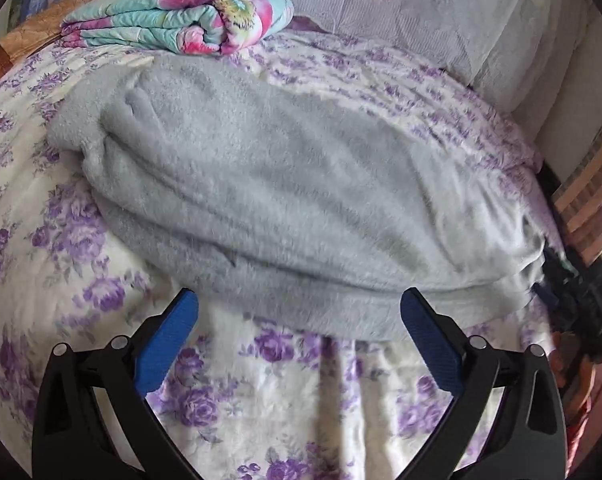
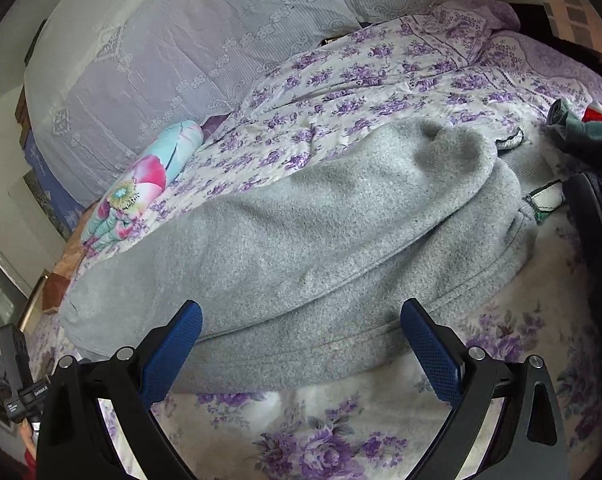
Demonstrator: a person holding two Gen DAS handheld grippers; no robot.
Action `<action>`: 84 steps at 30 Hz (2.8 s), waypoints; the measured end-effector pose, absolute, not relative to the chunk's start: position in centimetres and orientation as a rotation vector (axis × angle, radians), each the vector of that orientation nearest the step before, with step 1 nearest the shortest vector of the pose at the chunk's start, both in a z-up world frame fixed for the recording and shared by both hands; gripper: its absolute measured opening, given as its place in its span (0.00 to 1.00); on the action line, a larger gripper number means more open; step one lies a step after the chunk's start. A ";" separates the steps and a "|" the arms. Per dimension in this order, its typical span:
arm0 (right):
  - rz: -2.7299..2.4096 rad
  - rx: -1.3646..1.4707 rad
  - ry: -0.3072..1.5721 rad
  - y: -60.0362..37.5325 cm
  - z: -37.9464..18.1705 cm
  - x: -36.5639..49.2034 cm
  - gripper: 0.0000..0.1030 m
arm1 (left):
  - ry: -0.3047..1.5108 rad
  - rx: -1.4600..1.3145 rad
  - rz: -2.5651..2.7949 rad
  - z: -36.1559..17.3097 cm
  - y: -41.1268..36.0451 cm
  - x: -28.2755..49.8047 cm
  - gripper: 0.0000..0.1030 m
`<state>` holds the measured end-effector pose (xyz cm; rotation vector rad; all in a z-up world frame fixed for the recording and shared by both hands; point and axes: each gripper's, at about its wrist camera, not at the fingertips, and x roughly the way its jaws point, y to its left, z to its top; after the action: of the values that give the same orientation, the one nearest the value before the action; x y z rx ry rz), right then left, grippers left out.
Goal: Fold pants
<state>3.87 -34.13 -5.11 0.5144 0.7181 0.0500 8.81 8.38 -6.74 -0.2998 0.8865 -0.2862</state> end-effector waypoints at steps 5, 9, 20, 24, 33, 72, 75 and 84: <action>0.075 0.546 0.786 -35.1 -4.8 6.9 0.81 | 0.908 -0.475 -0.306 -5.1 11.8 11.0 0.95; 0.042 0.527 0.838 -35.3 -6.2 8.4 0.61 | 0.902 -0.549 -0.280 -4.6 14.0 11.6 0.95; 0.018 0.498 0.794 -35.8 -6.7 8.3 0.35 | 0.930 -0.574 -0.254 -4.8 15.4 12.4 0.72; 0.014 0.497 0.786 -35.8 -6.8 8.0 0.34 | 0.936 -0.580 -0.258 -5.5 15.1 11.9 0.62; 0.028 0.523 0.716 -36.1 -5.9 6.8 0.04 | 0.856 -0.582 -0.281 -3.3 14.8 12.2 0.13; -0.255 0.352 0.529 -38.5 -2.6 -2.5 0.62 | 0.902 -0.627 -0.162 -3.6 19.8 10.8 0.53; -0.221 0.393 0.564 -38.8 -3.3 -4.0 0.62 | 0.944 -0.720 -0.213 -5.7 19.0 10.8 0.53; -0.152 0.465 0.715 -38.3 -4.9 -4.1 0.62 | 0.927 -0.795 -0.161 -8.4 17.4 14.0 0.54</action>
<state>-4.06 -38.28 -4.86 0.4646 0.7152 -0.1516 14.05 17.38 -8.41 -0.7949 0.9272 -0.1613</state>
